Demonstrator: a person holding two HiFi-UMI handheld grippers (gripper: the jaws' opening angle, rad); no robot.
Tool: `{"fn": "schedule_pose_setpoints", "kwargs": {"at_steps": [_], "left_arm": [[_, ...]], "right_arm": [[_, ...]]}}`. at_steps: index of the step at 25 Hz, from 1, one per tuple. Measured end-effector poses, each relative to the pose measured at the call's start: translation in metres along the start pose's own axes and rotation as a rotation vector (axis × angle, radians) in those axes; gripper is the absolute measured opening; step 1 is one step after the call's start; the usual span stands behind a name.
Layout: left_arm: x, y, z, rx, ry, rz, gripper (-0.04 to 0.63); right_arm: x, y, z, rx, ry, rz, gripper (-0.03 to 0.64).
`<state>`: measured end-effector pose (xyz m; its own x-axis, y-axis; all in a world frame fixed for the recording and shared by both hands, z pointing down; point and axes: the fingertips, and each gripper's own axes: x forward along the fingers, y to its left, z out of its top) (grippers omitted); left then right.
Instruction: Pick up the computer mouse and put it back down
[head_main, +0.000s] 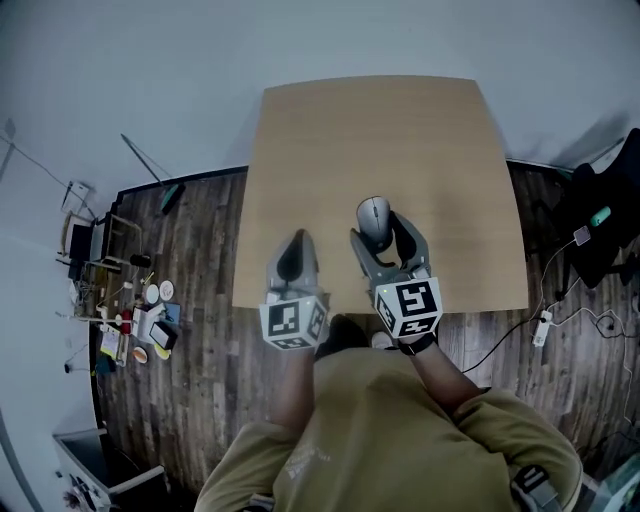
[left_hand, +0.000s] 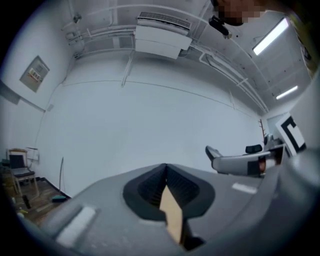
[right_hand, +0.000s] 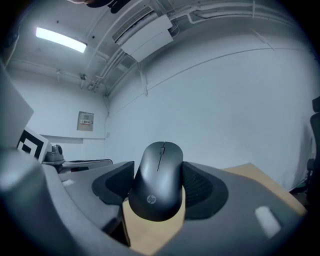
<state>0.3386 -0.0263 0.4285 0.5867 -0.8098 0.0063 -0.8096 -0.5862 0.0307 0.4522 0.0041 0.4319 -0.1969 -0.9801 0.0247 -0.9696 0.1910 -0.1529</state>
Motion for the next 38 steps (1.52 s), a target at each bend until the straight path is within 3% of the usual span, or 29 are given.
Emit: {"fn": "schedule_pose_setpoints", "kwargs": {"at_steps": [3, 8, 19, 24, 27, 32, 38], "left_arm": [[-0.043, 0.025, 0.006, 0.024, 0.001, 0.108, 0.002], [-0.136, 0.097, 0.021, 0.032, -0.010, 0.357, 0.002], [-0.425, 0.280, 0.033, 0.022, -0.023, 0.802, 0.002], [-0.548, 0.340, 0.040, 0.018, -0.048, 0.907, 0.002], [-0.597, 0.373, 0.032, -0.007, -0.047, 0.970, 0.002], [-0.628, 0.421, 0.029, -0.040, -0.058, 1.014, 0.002], [-0.618, 0.508, 0.021, -0.048, -0.059, 1.011, 0.002]], "right_arm": [[0.003, 0.047, 0.000, 0.003, -0.005, 0.121, 0.305], [0.020, 0.162, 0.003, -0.011, -0.010, 0.375, 0.305], [0.011, 0.507, -0.042, -0.026, 0.045, 0.817, 0.305], [-0.014, 0.640, -0.065, -0.030, 0.061, 0.920, 0.305], [-0.022, 0.694, -0.083, -0.046, 0.088, 0.975, 0.305], [-0.003, 0.750, -0.096, -0.058, 0.117, 1.016, 0.305], [0.070, 0.800, -0.108, -0.035, 0.112, 1.010, 0.305]]}}
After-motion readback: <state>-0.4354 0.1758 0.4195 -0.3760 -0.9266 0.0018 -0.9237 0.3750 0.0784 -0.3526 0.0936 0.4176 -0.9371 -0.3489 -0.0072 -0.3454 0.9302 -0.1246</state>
